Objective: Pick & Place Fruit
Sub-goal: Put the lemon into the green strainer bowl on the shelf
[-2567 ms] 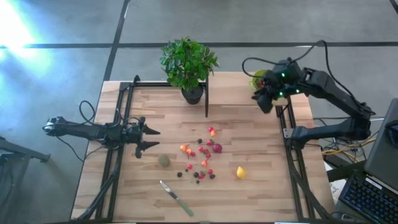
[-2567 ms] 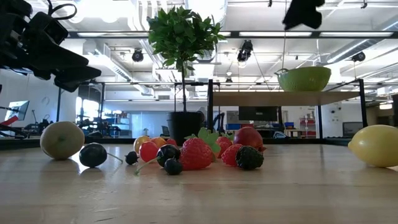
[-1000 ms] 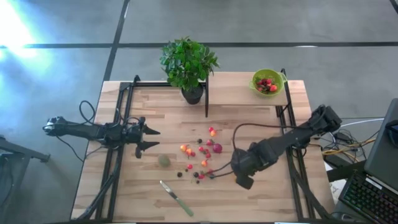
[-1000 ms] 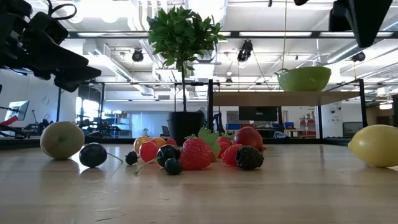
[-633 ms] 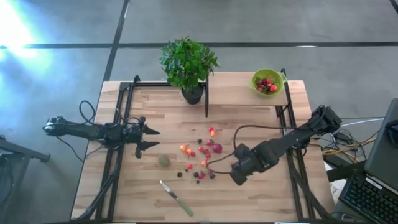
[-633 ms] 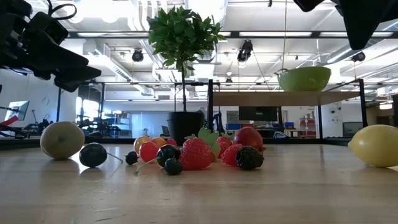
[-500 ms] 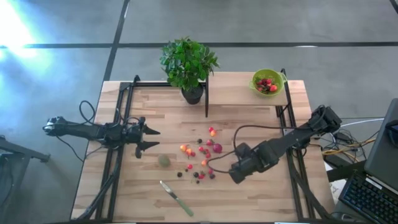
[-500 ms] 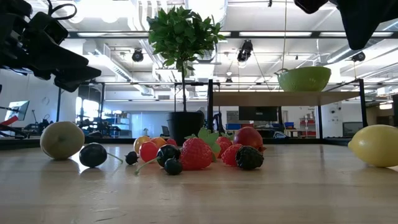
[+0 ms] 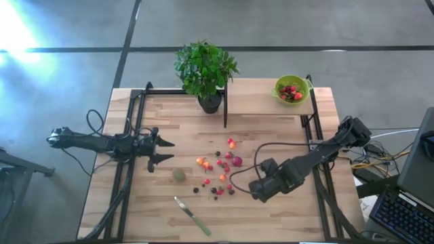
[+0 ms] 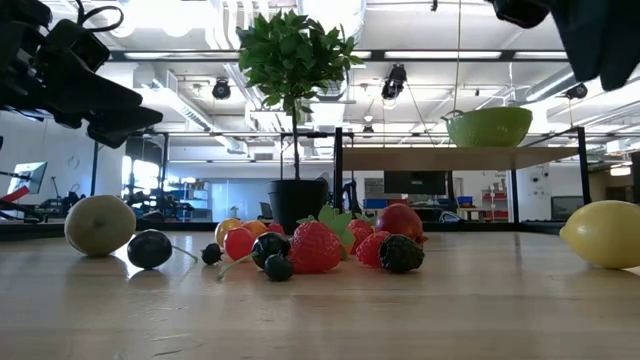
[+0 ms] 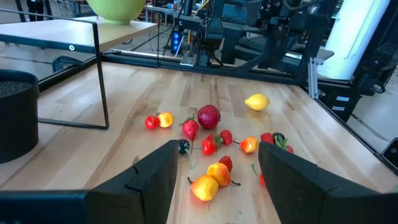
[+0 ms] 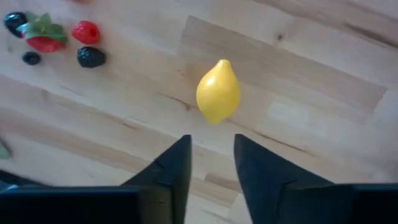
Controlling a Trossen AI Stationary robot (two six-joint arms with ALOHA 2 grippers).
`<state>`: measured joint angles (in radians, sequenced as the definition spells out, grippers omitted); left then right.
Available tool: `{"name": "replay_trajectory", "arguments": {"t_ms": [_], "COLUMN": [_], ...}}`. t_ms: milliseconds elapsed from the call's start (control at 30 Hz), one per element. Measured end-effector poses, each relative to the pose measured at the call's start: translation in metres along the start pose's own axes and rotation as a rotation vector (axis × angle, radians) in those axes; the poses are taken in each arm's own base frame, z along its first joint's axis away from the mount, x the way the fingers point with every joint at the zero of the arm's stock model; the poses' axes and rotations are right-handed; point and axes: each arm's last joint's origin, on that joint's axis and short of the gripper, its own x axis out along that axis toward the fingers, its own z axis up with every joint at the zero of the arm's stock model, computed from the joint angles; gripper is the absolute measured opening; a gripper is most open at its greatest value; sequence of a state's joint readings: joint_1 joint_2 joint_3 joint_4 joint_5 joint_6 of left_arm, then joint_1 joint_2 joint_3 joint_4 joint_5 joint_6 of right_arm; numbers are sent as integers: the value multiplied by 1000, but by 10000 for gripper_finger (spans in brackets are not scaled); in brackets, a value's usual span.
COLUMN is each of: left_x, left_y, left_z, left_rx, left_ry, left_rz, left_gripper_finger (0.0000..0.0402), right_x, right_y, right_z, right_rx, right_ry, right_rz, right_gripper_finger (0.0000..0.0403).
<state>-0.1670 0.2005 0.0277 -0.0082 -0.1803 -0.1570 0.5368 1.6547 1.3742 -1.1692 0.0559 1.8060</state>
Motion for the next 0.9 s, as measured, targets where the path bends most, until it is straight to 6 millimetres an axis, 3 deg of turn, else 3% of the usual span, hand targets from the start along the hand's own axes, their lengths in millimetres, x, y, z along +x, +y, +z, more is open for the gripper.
{"name": "replay_trajectory", "arguments": {"t_ms": [200,433,700,900], "left_x": [0,0,0,0], "left_y": [0,0,0,0], "left_z": [0,0,0,0], "left_rx": [0,0,0,0], "left_ry": [0,0,0,0], "left_rz": [0,0,0,0], "left_gripper_finger": [229,229,229,229], "right_x": [12,38,67,75], "right_y": [4,11,18,21], "right_z": [-1,-4,-4,-6], "right_rx": [33,24,36,3], "right_ry": [-29,-56,-22,-5], "right_rz": [-32,-112,-208,-196], "right_gripper_finger": [191,245,285,298]}}
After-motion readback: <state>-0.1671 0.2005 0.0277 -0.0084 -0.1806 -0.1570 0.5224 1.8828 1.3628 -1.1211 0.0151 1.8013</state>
